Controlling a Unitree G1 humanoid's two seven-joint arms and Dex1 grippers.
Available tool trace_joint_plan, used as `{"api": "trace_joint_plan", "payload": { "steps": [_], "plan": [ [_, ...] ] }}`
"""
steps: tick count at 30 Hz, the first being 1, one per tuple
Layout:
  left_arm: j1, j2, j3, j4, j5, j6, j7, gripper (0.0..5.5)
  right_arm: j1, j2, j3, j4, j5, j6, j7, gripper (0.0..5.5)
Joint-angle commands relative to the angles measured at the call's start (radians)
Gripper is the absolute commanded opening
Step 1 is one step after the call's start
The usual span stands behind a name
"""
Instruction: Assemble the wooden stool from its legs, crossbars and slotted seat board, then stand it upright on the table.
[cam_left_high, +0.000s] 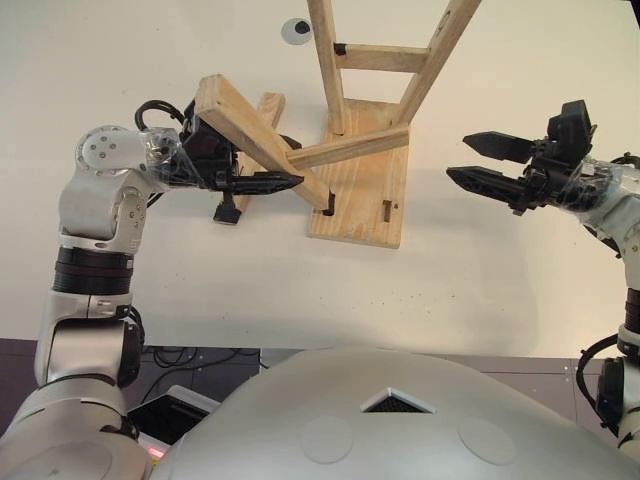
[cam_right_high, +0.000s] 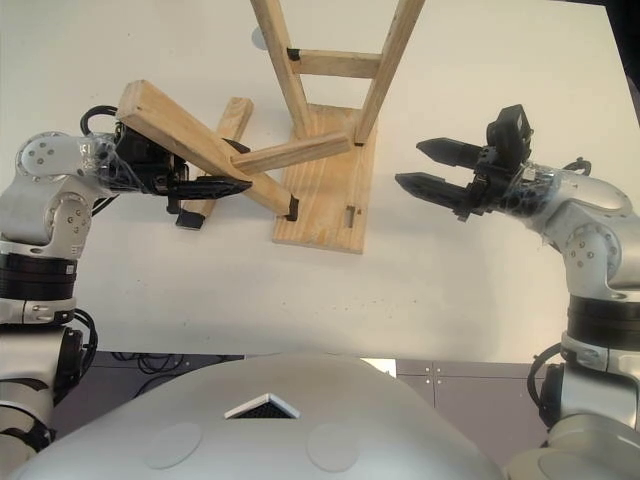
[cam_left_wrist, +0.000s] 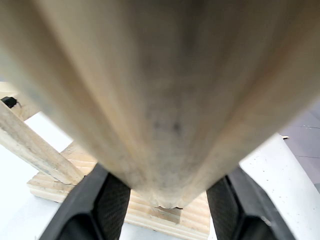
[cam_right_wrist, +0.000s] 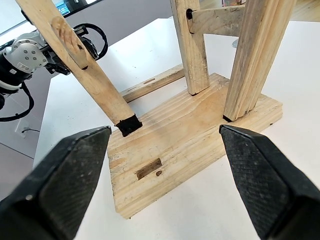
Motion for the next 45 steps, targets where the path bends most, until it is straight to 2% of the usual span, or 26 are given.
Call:
{"api": "trace_joint_plan", "payload": {
  "steps": [1,7,15,22,26,32,38,43,45],
  "plan": [
    [-0.018,0.038,-0.022,0.024,0.048,0.03,-0.03,2.02,0.024,0.025,0.01,-0.02,-0.019,-0.018,-0.011,3.98],
    [-0.038,0.052,-0.019,0.043,0.06,0.026,-0.061,2.02,0.038,0.042,0.011,-0.03,-0.023,-0.023,-0.024,3.98],
    [-0.064,0.093,-0.122,0.016,0.179,-0.063,-0.114,2.02,0.049,0.052,0.013,-0.041,-0.022,-0.025,-0.041,3.98],
    [-0.047,0.081,-0.236,-0.039,0.284,0.088,0.035,2.02,0.07,0.081,0.018,-0.046,-0.031,-0.042,-0.062,3.98],
    [0.034,0.064,-0.303,0.036,0.368,0.047,0.144,2.01,0.083,0.087,0.021,-0.05,-0.032,-0.047,-0.068,3.98],
    [0.161,0.079,-0.397,0.196,0.406,-0.026,0.162,2.01,0.071,0.074,0.026,-0.038,-0.033,-0.038,-0.058,3.98],
    [0.12,0.041,-0.38,0.208,0.312,0.063,0.165,2.01,0.064,0.079,0.029,-0.032,-0.037,-0.04,-0.064,3.98],
    [0.001,-0.004,-0.273,0.014,0.151,0.154,0.22,2.01,0.083,0.095,0.022,-0.039,-0.04,-0.052,-0.083,3.98],
    [-0.024,0.014,-0.266,-0.05,0.135,0.174,0.204,2.47,0.086,0.099,0.025,-0.042,-0.04,-0.054,-0.086,3.98]
  ]
}}
